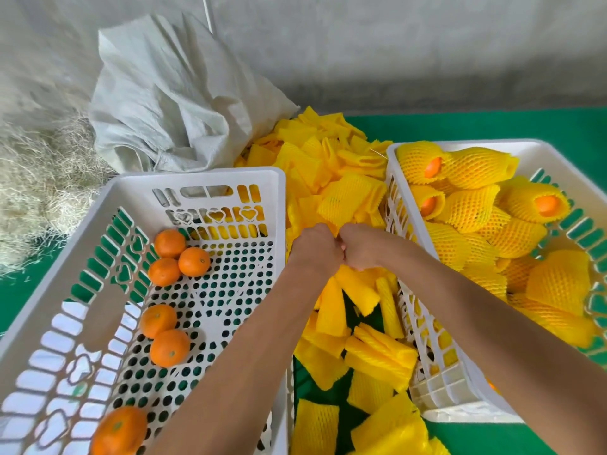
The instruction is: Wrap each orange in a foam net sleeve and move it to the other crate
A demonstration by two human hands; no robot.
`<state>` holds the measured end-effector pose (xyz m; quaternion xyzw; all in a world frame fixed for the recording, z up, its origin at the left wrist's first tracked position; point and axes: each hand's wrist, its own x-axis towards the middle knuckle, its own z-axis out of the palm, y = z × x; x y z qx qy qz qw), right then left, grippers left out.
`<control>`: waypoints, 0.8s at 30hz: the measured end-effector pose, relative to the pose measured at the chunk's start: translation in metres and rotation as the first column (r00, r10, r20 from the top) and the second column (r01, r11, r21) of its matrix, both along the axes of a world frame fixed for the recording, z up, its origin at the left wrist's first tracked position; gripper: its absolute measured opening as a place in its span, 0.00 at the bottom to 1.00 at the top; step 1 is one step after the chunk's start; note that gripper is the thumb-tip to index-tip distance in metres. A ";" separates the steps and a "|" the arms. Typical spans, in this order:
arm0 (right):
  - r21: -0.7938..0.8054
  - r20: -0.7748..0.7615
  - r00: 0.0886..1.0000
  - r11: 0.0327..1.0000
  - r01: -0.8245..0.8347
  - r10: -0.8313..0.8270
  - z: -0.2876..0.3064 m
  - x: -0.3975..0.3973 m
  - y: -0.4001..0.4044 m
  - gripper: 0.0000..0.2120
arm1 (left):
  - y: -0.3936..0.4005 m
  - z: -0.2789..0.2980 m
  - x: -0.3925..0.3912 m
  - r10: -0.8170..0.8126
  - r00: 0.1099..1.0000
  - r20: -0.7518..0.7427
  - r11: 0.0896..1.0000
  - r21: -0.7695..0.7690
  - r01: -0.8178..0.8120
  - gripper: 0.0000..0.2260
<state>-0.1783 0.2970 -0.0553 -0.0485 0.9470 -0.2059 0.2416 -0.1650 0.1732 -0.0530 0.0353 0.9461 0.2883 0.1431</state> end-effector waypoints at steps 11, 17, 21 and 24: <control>-0.614 -0.500 0.755 0.788 0.036 -0.424 0.017 -0.001 -0.006 0.12 | 0.004 0.016 -0.015 0.431 0.890 0.147 0.491 0.789 -0.368 0.17; -0.772 -0.373 0.747 0.630 0.079 -0.551 0.021 -0.005 -0.001 0.11 | 0.001 0.018 -0.017 0.379 0.920 0.104 0.422 0.865 -0.271 0.13; -0.725 -0.413 0.725 0.681 0.105 -0.551 0.020 -0.009 0.006 0.11 | -0.001 0.018 -0.016 0.383 0.921 0.075 0.392 0.889 -0.235 0.11; -0.774 -0.409 0.680 0.626 0.095 -0.609 0.022 -0.011 0.010 0.09 | -0.002 0.018 -0.016 0.380 0.921 -0.084 0.461 0.880 -0.109 0.09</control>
